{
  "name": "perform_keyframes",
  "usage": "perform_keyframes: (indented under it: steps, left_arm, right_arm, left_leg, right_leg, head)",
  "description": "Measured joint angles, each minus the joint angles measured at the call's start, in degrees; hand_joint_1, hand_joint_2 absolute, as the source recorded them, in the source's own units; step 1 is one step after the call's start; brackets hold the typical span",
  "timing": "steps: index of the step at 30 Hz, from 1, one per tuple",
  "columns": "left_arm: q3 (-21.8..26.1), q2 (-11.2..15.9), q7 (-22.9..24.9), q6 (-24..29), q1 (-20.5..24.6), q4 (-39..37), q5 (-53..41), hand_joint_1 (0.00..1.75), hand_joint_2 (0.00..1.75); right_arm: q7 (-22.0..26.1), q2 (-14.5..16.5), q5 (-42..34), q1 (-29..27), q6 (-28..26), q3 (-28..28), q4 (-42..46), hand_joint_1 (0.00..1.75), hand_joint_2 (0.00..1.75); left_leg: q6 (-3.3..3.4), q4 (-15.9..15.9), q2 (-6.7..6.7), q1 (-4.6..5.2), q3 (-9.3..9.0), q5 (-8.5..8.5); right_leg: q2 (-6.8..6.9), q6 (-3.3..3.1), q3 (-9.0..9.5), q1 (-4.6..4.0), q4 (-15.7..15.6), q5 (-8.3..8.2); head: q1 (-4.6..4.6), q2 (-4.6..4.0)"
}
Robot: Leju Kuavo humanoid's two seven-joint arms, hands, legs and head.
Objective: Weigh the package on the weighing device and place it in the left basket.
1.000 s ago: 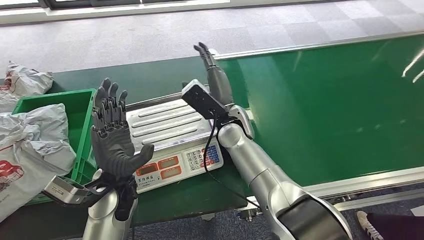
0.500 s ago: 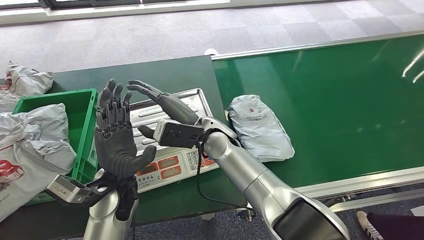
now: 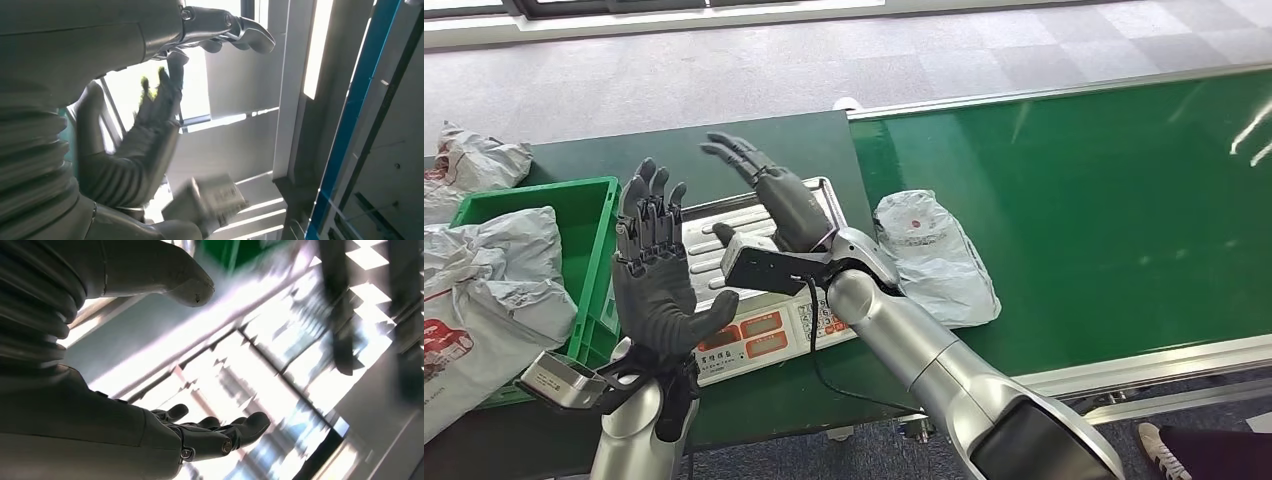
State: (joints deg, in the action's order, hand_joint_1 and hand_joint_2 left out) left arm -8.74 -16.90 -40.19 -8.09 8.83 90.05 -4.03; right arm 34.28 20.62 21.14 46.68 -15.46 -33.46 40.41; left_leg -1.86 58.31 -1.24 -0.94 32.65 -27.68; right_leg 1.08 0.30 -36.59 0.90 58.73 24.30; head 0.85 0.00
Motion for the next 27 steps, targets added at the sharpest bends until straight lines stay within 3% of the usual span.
perform_keyframes:
  steps: [2,3,5,7,9,11,13,21,25,27]
  left_arm:
    - [0.14,0.0,0.1,0.92,-0.55,0.78,-0.54,0.0,1.75]
    - [0.23,0.0,0.27,1.06,-0.81,1.19,-0.81,0.0,1.75]
    - [0.5,0.01,0.95,1.1,-1.19,2.07,-1.28,0.0,1.75]
    - [1.0,-0.02,1.81,1.13,-1.58,3.05,-1.72,0.0,1.75]
    - [1.67,0.0,2.34,1.53,-2.28,4.13,-1.92,0.0,1.75]
    - [2.21,0.17,2.44,2.1,-3.28,5.03,-1.77,0.0,1.75]
    - [2.61,0.38,2.29,2.3,-4.39,5.54,-1.45,0.0,1.75]
    - [2.84,0.6,1.96,1.68,-5.93,5.76,-1.16,0.0,1.75]
    - [2.13,0.62,1.96,0.76,-5.7,5.19,-0.9,0.0,1.75]
    - [1.66,0.62,1.65,0.25,-5.48,4.77,-0.76,0.0,1.75]
  right_arm:
    - [-5.8,-0.01,7.87,-1.24,-18.59,2.41,2.85,0.0,1.75]
    - [-8.19,-0.01,13.17,-2.52,-25.12,4.44,5.71,0.0,1.75]
    - [-12.73,-0.01,25.78,-5.38,-31.03,10.06,13.76,0.0,1.75]
    - [-18.64,-0.03,39.04,-7.91,-28.58,16.61,22.19,0.0,1.75]
    - [-28.68,-0.62,53.2,-11.46,-23.16,23.35,27.23,0.0,1.75]
    - [-40.08,-2.23,63.86,-14.32,-20.67,29.1,23.93,0.0,1.75]
    - [-45.89,-4.52,66.57,-16.22,-20.54,32.68,15.21,0.0,1.75]
    - [-49.83,-6.73,66.5,-18.26,-11.99,38.32,-4.15,0.0,1.75]
    - [-45.39,-7.3,62.94,-16.89,-5.73,40.48,-10.45,0.0,1.75]
    - [-39.77,-7.4,59.05,-15.86,-0.99,42.08,-12.98,0.0,1.75]
  left_leg:
    - [0.0,0.01,0.02,0.01,0.0,0.0]
    - [0.0,0.02,0.04,0.01,0.01,0.0]
    - [0.01,0.02,0.1,0.01,0.05,-0.02]
    - [0.03,0.01,0.17,0.01,0.04,-0.07]
    - [0.08,-0.03,0.22,0.0,-0.07,-0.22]
    - [0.16,-0.07,0.25,-0.01,-0.25,-0.47]
    - [0.26,-0.06,0.29,0.01,-0.42,-0.54]
    - [0.16,-0.01,0.21,0.06,-0.25,-0.25]
    - [0.15,-0.02,0.05,0.06,-0.23,-0.28]
    - [0.15,-0.02,0.04,0.07,-0.23,-0.28]
  right_leg:
    - [0.01,0.0,0.0,0.0,0.0,0.0]
    - [0.02,0.0,0.0,0.01,0.0,0.0]
    - [0.07,0.01,0.01,0.02,0.0,0.01]
    - [0.13,0.03,0.06,0.02,-0.03,0.08]
    - [0.2,0.09,0.29,0.01,-0.08,0.24]
    - [0.28,0.16,0.78,0.02,-0.12,0.47]
    - [0.36,0.24,1.04,0.07,-0.13,0.56]
    - [0.3,0.14,0.37,0.07,-0.11,0.24]
    - [0.09,0.14,0.29,0.08,-0.11,0.24]
    - [0.08,0.15,0.29,0.08,-0.11,0.24]
  head:
    - [-0.01,0.0]
    - [-0.01,0.0]
    - [-0.01,0.0]
    - [-0.01,0.0]
    - [-0.01,0.0]
    - [0.01,0.0]
    - [-0.15,0.0]
    - [-0.37,0.0]
    - [-0.37,0.0]
    - [-0.37,0.0]
